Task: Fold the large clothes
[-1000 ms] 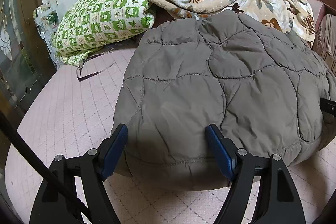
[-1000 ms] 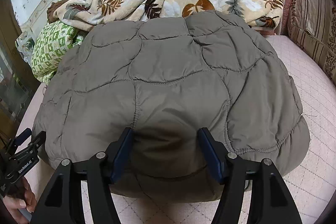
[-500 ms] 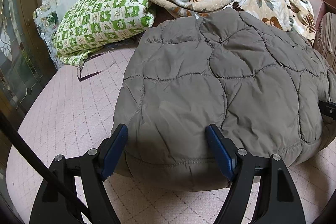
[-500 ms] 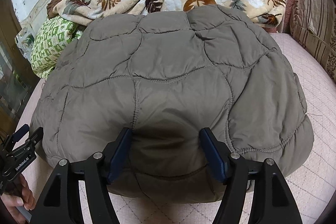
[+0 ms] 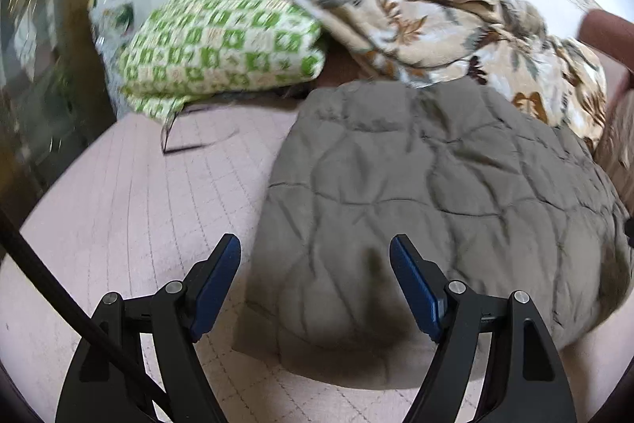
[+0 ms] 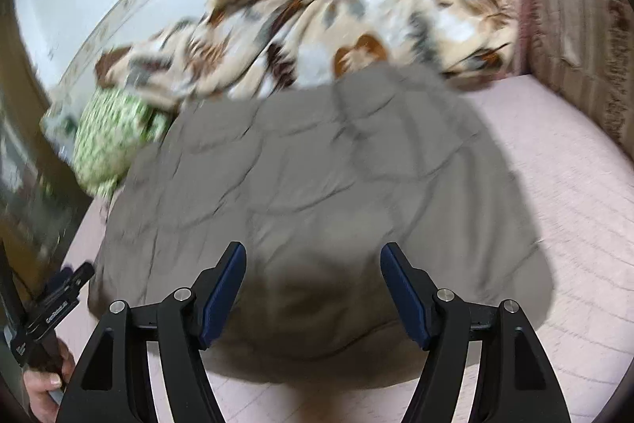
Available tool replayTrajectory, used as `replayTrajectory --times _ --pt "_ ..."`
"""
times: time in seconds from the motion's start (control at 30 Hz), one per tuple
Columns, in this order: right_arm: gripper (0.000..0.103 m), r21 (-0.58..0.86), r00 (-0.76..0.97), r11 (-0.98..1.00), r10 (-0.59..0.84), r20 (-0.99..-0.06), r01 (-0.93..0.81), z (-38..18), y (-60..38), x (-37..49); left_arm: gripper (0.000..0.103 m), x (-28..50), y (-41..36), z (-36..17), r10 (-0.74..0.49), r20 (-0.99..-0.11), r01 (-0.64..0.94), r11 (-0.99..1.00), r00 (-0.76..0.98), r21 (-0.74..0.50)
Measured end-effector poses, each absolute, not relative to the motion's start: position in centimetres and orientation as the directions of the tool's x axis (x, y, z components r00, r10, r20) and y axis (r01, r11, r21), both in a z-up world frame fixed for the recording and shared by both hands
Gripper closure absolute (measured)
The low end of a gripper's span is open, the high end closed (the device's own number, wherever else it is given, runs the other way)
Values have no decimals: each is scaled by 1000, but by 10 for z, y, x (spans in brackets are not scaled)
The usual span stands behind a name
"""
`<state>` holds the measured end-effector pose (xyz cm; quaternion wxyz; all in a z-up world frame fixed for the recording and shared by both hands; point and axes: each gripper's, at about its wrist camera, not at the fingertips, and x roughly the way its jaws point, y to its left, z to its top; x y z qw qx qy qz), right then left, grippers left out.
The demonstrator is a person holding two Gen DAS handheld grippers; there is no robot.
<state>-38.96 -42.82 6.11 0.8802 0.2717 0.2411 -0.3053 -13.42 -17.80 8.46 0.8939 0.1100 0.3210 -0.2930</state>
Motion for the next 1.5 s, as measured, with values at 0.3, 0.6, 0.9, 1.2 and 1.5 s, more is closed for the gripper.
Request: replayTrajectory --times 0.3,0.6,0.9,1.2,1.5 --pt "30 431 655 527 -371 -659 732 31 -468 -408 25 -112 -181 55 -390 -719 552 834 575 -11" --pt "30 412 636 529 -360 -683 742 19 -471 -405 25 -122 -190 55 -355 -696 562 823 624 84" --pt "30 408 649 544 -381 -658 733 36 -462 -410 25 -123 -188 60 -354 -688 561 822 633 93" --pt "30 389 672 584 -408 -618 713 49 -448 -405 25 -127 -190 61 -349 -676 561 820 649 116" --pt "30 328 679 656 -394 -619 680 47 -431 -380 25 -130 -193 61 -341 -661 565 810 669 153"
